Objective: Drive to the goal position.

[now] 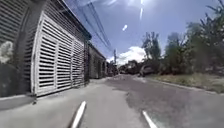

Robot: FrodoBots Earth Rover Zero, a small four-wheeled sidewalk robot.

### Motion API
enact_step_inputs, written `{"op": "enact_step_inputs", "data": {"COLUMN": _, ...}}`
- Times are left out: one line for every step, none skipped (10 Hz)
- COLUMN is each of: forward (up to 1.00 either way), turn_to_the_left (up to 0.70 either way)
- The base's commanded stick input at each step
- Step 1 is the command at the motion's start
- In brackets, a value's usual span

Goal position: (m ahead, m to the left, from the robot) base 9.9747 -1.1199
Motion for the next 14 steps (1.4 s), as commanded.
{"op": "enact_step_inputs", "data": {"forward": 1.00, "turn_to_the_left": 0.00}}
{"op": "enact_step_inputs", "data": {"forward": 1.00, "turn_to_the_left": 0.08}}
{"op": "enact_step_inputs", "data": {"forward": 1.00, "turn_to_the_left": 0.06}}
{"op": "enact_step_inputs", "data": {"forward": 1.00, "turn_to_the_left": 0.03}}
{"op": "enact_step_inputs", "data": {"forward": 1.00, "turn_to_the_left": 0.14}}
{"op": "enact_step_inputs", "data": {"forward": 1.00, "turn_to_the_left": -0.24}}
{"op": "enact_step_inputs", "data": {"forward": 1.00, "turn_to_the_left": -0.32}}
{"op": "enact_step_inputs", "data": {"forward": 1.00, "turn_to_the_left": -0.20}}
{"op": "enact_step_inputs", "data": {"forward": 1.00, "turn_to_the_left": -0.12}}
{"op": "enact_step_inputs", "data": {"forward": 1.00, "turn_to_the_left": -0.21}}
{"op": "enact_step_inputs", "data": {"forward": 1.00, "turn_to_the_left": -0.27}}
{"op": "enact_step_inputs", "data": {"forward": 1.00, "turn_to_the_left": -0.09}}
{"op": "enact_step_inputs", "data": {"forward": 1.00, "turn_to_the_left": -0.07}}
{"op": "enact_step_inputs", "data": {"forward": 1.00, "turn_to_the_left": -0.18}}
